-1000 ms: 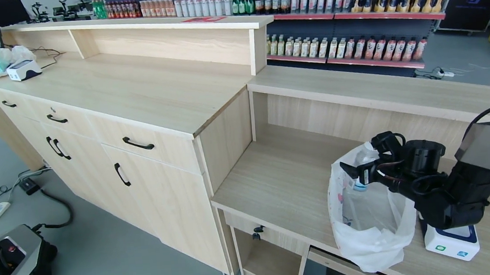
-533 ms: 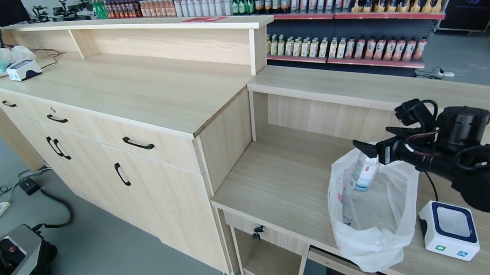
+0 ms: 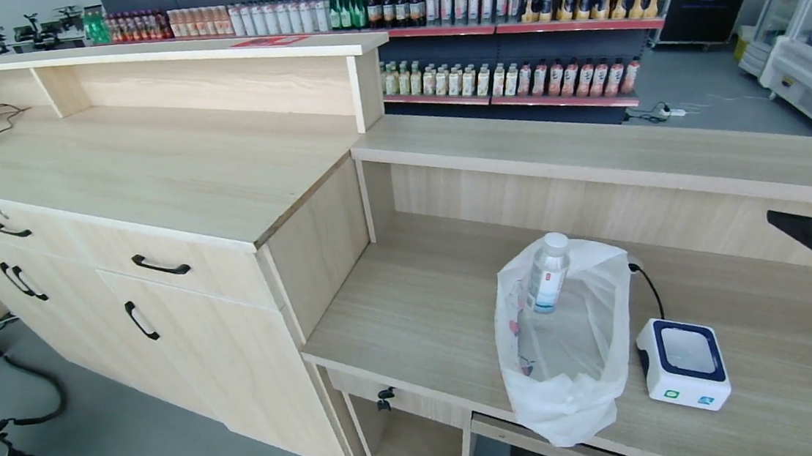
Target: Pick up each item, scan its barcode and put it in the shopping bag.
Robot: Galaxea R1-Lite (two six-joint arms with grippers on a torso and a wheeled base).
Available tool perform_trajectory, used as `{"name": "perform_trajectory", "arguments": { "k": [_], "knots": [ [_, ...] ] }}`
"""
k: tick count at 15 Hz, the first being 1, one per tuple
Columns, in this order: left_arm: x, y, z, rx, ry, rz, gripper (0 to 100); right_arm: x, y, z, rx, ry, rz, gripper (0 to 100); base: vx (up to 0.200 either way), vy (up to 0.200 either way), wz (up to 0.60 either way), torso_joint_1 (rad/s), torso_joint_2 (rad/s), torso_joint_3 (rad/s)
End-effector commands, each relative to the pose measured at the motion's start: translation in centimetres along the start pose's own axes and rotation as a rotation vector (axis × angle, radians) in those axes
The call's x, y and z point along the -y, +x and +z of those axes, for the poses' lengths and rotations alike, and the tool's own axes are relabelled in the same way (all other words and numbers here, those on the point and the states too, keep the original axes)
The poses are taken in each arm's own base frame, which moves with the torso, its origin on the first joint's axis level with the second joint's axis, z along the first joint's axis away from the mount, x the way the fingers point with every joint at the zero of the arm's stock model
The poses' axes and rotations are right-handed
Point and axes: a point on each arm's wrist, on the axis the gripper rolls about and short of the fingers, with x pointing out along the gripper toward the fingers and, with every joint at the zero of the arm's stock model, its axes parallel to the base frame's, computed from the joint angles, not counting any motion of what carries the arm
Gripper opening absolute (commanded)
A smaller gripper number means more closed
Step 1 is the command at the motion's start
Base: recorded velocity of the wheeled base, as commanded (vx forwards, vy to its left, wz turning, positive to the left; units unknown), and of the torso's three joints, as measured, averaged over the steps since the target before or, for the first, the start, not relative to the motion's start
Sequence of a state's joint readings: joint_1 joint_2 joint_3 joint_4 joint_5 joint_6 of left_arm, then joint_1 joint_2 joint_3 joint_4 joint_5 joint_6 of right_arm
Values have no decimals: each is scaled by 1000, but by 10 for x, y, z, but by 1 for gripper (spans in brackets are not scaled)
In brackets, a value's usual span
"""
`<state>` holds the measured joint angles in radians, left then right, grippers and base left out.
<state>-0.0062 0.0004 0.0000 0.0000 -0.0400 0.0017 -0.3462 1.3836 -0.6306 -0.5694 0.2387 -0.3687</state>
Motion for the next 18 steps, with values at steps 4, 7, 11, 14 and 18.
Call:
{"name": "perform_trajectory", "arguments": {
  "k": [4, 7, 11, 14, 18],
  "knots": [
    [0, 0, 0, -1, 0, -1, 100, 49, -30, -32, -243, 90, -241, 100, 0, 0, -600, 1, 2, 2],
    [0, 0, 0, -1, 0, 0, 100, 71, -27, -59, -350, 99, -290, 100, 0, 0, -600, -1, 4, 4],
    [0, 0, 0, -1, 0, -1, 100, 83, -2, -92, -291, 148, -10, 100, 0, 0, -150, 3, -1, 2],
    [0, 0, 0, -1, 0, 0, 100, 87, 15, -105, -205, 72, 182, 100, 0, 0, 0, 0, 0, 0],
    [0, 0, 0, -1, 0, 0, 100, 80, 40, -121, -193, 80, 286, 100, 0, 0, 0, 0, 0, 0]
  ]
}}
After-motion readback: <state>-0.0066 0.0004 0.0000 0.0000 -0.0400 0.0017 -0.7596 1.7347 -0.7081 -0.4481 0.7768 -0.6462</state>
